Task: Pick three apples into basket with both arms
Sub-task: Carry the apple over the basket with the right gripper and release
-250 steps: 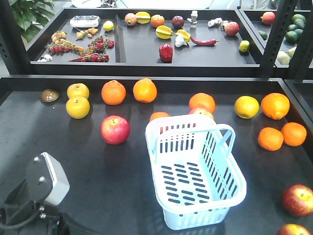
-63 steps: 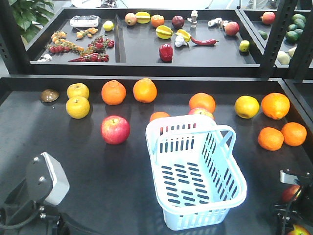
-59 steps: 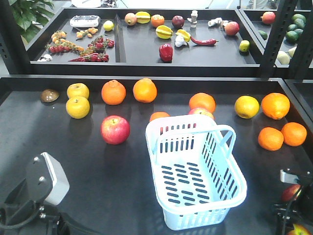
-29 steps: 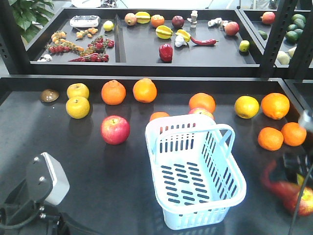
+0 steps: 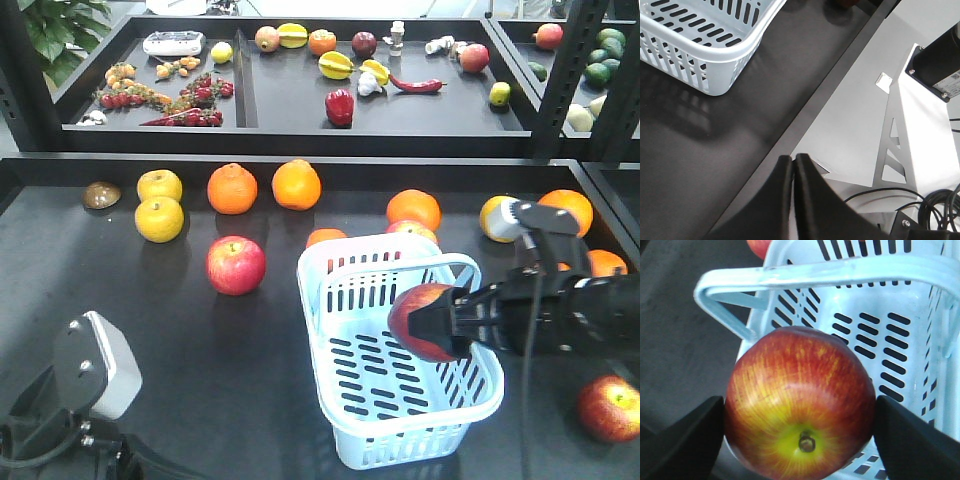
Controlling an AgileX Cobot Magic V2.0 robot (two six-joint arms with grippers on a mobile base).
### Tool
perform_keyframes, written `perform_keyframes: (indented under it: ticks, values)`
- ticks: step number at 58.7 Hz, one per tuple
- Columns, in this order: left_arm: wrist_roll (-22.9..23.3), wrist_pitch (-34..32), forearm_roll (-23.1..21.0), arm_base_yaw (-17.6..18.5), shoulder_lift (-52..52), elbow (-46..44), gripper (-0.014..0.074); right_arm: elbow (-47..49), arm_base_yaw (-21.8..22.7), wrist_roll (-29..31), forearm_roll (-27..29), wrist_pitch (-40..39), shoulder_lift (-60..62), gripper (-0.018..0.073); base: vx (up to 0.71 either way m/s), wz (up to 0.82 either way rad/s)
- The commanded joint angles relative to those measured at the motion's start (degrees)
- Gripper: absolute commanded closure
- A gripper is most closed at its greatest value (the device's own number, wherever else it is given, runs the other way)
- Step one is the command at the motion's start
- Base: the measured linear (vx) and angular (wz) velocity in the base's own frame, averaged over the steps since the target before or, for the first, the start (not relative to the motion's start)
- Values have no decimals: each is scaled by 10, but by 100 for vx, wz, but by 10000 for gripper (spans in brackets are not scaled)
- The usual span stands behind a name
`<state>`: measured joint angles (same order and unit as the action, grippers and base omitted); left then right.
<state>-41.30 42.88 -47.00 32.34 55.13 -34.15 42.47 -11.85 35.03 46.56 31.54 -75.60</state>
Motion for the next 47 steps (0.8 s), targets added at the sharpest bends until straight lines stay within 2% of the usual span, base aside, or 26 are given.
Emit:
perform_keyframes:
  ticks: [1, 7, 13, 17, 24, 30, 34, 41, 47]
  values:
    - [2, -15, -27, 3, -7, -13, 603, 19, -1, 12, 24, -34, -14, 207, 0, 0]
    - [2, -15, -27, 3, -7, -13, 603, 19, -1, 12, 25, -36, -33, 36, 0, 0]
    - [2, -15, -27, 3, -7, -13, 603, 19, -1, 17, 32, -41, -39, -78, 0, 0]
    - [2, -15, -27, 3, -7, -13, 603, 19, -1, 17, 41, -47, -39, -107, 0, 0]
    - [2, -15, -27, 3, -7, -13, 603, 19, -1, 17, 68, -51, -39, -86, 0, 0]
    - [2, -15, -27, 3, -7, -13, 603, 19, 0, 17, 79, -36, -38, -19, 0, 0]
    - [2, -15, -27, 3, -7, -13, 603, 19, 0, 17, 70, -11, -33, 59, 0, 0]
    - [2, -15, -27, 3, -7, -13, 603, 19, 0, 12, 40, 33, -11, 268, 0, 0]
    - [2, -15, -27, 3, -7, -13, 603, 19, 0, -26, -14, 54, 24, 500, 0, 0]
